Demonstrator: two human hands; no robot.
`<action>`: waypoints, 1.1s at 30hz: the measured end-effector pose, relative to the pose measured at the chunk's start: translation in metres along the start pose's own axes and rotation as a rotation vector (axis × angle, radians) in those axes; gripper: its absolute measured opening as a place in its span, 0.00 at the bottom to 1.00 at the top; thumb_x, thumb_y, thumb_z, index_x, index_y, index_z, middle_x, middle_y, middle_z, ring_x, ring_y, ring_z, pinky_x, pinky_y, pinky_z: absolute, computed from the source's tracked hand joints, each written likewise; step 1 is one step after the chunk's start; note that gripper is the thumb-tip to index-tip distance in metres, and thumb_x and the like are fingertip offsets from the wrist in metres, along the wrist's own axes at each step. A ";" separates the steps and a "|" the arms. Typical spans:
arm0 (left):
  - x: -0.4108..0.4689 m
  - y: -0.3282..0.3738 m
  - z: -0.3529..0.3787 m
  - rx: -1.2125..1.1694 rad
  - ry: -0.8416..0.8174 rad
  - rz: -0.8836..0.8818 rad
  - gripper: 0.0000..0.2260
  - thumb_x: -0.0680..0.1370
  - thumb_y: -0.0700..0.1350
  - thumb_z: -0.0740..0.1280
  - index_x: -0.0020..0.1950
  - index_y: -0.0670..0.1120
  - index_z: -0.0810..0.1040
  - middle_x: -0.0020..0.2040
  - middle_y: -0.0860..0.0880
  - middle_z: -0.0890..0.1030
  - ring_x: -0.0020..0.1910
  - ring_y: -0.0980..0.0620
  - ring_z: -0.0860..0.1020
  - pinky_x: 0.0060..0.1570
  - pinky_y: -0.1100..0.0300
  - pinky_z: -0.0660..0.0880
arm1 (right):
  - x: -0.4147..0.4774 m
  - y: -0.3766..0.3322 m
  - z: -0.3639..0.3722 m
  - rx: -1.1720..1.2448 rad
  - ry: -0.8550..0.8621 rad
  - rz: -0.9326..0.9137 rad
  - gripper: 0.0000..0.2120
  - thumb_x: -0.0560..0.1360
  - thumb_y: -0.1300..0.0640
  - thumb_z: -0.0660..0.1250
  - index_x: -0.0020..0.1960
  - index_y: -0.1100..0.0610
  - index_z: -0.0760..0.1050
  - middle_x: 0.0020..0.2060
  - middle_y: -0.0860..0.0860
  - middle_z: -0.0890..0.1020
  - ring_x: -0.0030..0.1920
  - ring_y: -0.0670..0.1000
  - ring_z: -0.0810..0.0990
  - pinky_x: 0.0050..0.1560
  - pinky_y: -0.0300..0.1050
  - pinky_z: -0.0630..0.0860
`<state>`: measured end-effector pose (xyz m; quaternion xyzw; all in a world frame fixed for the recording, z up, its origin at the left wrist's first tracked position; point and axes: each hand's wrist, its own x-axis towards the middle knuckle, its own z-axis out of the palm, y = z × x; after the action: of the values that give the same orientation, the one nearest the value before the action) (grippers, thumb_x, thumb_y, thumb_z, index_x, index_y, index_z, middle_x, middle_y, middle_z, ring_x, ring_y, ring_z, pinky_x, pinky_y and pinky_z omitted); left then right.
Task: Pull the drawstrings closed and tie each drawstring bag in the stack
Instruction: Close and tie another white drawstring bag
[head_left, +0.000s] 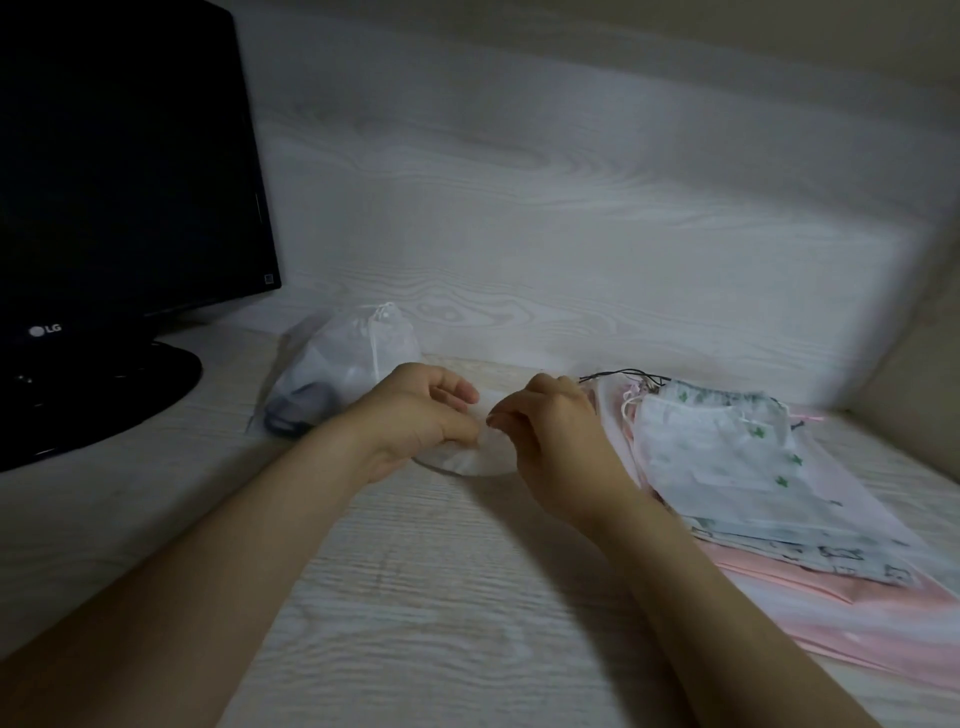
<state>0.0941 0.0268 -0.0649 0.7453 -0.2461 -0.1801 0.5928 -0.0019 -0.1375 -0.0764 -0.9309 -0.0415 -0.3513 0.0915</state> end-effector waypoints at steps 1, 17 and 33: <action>-0.001 0.001 0.000 0.057 0.050 0.039 0.14 0.68 0.34 0.80 0.50 0.45 0.84 0.47 0.47 0.84 0.47 0.53 0.83 0.49 0.58 0.80 | 0.000 0.000 -0.001 0.096 -0.003 0.061 0.09 0.79 0.59 0.67 0.48 0.53 0.87 0.41 0.52 0.83 0.43 0.55 0.79 0.48 0.51 0.73; -0.007 0.002 0.014 0.366 0.118 0.353 0.08 0.76 0.41 0.76 0.46 0.55 0.88 0.38 0.60 0.86 0.40 0.60 0.84 0.42 0.68 0.77 | 0.001 -0.006 -0.010 0.792 -0.017 0.588 0.12 0.82 0.60 0.68 0.44 0.63 0.85 0.25 0.46 0.68 0.25 0.42 0.62 0.27 0.34 0.61; -0.006 0.018 0.005 -0.013 -0.070 0.023 0.31 0.81 0.58 0.56 0.49 0.30 0.81 0.43 0.40 0.88 0.40 0.45 0.81 0.44 0.53 0.75 | 0.001 -0.009 -0.014 0.804 0.063 0.608 0.10 0.81 0.57 0.70 0.46 0.61 0.86 0.33 0.48 0.78 0.32 0.43 0.72 0.31 0.30 0.67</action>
<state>0.0838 0.0234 -0.0484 0.7318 -0.2739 -0.2010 0.5908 -0.0113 -0.1314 -0.0643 -0.7809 0.1021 -0.2929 0.5422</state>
